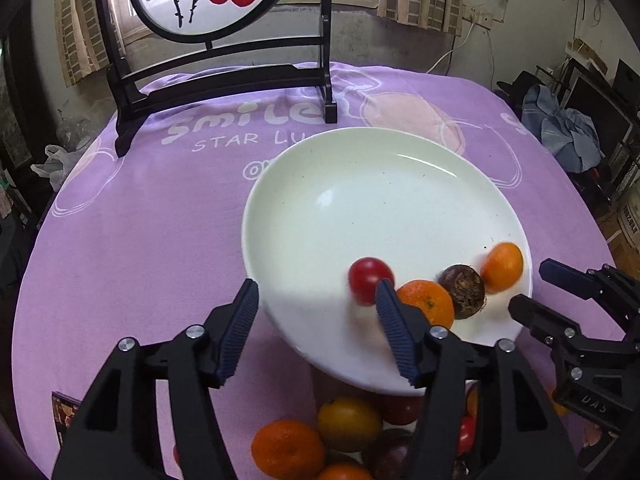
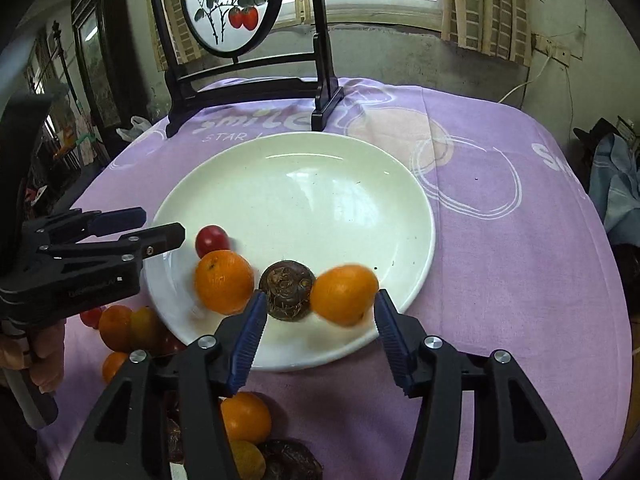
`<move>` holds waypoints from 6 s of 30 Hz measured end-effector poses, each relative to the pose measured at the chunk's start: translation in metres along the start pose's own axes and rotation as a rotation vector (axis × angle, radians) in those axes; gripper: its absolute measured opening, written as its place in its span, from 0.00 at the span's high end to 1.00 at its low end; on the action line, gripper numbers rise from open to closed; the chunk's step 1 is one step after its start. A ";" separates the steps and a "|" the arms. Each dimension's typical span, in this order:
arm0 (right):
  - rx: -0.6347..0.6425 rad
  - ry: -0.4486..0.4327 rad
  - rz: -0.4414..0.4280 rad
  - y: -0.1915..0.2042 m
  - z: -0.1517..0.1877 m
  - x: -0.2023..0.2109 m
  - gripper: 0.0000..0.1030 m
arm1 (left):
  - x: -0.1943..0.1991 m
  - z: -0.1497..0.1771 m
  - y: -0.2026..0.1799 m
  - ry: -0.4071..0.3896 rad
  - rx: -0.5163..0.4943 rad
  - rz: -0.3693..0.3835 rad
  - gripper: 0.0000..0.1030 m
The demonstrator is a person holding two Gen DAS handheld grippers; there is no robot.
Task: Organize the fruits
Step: 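Place the red tomato on the white plate with the left tool while the right tool places the tangerine, then grasp another red tomato with the left tool while the right tool grasps a yellow lemon, then release the red tomato onto the plate with the left tool while the right tool releases the lemon, then move both open tools back over the fruit cluster, then grasp an orange with the left tool while the right tool grasps a dark brown fruit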
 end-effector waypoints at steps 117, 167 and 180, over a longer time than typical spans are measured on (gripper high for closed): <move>0.039 -0.058 0.010 0.020 0.068 0.066 0.33 | 0.069 0.061 -0.019 -0.096 0.008 0.006 0.19; -0.021 0.016 -0.089 0.039 0.146 0.070 0.33 | 0.047 0.151 -0.002 0.041 -0.005 0.003 0.27; -0.034 0.011 -0.095 0.032 0.148 0.072 0.33 | 0.026 0.134 -0.020 0.073 -0.049 0.021 0.63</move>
Point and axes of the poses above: each gripper's, at about its wrist camera, not at the fingertips, and x roughly against the way its jaws point, y to its left, z to its underside, the point moved 6 cm from there along -x, roughly the way its jaws point, and after that the axes turned 1 degree about -z, right-handed, at the moved point
